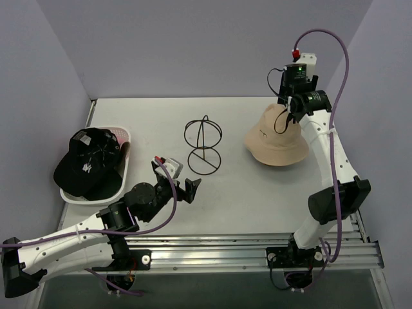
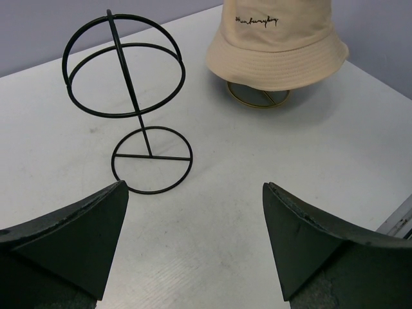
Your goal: Stack the hats
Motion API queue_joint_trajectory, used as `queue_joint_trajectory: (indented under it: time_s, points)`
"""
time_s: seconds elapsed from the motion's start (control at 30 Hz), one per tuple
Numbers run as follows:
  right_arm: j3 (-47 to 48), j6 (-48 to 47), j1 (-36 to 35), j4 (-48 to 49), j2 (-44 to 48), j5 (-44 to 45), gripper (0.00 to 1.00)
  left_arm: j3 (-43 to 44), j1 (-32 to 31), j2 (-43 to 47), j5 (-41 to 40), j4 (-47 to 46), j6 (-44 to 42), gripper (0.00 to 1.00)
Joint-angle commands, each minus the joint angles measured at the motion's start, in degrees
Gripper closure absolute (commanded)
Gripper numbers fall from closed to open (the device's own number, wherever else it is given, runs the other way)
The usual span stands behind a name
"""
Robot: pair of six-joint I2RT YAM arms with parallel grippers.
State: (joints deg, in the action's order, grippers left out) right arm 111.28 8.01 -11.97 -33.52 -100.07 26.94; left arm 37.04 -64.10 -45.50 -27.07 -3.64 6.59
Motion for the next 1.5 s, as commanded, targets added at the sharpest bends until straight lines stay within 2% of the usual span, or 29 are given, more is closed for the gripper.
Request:
queue_joint_trajectory:
  time_s: [0.0,0.2,0.3,0.6,0.8,0.97,1.07,1.2,1.27,1.47]
  points:
    - [-9.1,2.9,0.5,6.9,6.8,-4.3,0.49,0.6,-0.4,1.4,-1.9,-2.2,-1.0,0.06]
    - [-22.7,4.5,1.3,14.6,15.1,-6.4,0.51,0.1,-0.4,2.0,-3.2,-2.6,-1.1,0.06]
    - [-28.7,4.4,2.9,18.8,17.8,-12.3,0.51,0.3,-0.4,1.7,-3.5,-2.3,-1.3,0.06]
    - [-43.3,6.3,3.6,24.1,24.4,-12.9,0.51,0.5,-0.4,1.2,-4.4,-2.2,-1.4,0.06]
    - [-45.0,6.5,3.6,25.3,27.1,-12.2,0.51,0.6,-0.4,0.6,-4.7,-2.1,-1.5,0.06]
    - [-39.4,7.0,4.8,23.9,27.6,-9.6,0.51,0.7,-0.5,-0.4,-5.1,-2.3,-1.6,0.06]
    - [-36.3,8.1,6.5,23.6,27.3,-9.3,0.57,0.8,-0.5,-1.0,-5.4,-2.3,-1.8,0.06]
    - [-35.3,11.3,12.2,23.1,26.4,-10.5,0.59,1.0,-0.5,-1.4,-5.4,-2.1,-1.8,0.06]
    - [-36.5,13.1,17.5,24.6,26.9,-14.6,0.6,1.1,-0.4,-1.5,-5.3,-2.0,-1.8,0.06]
    - [-46.1,19.1,24.0,32.1,27.0,-21.6,0.61,0.9,-0.5,-1.1,-5.5,-2.0,-1.7,0.06]
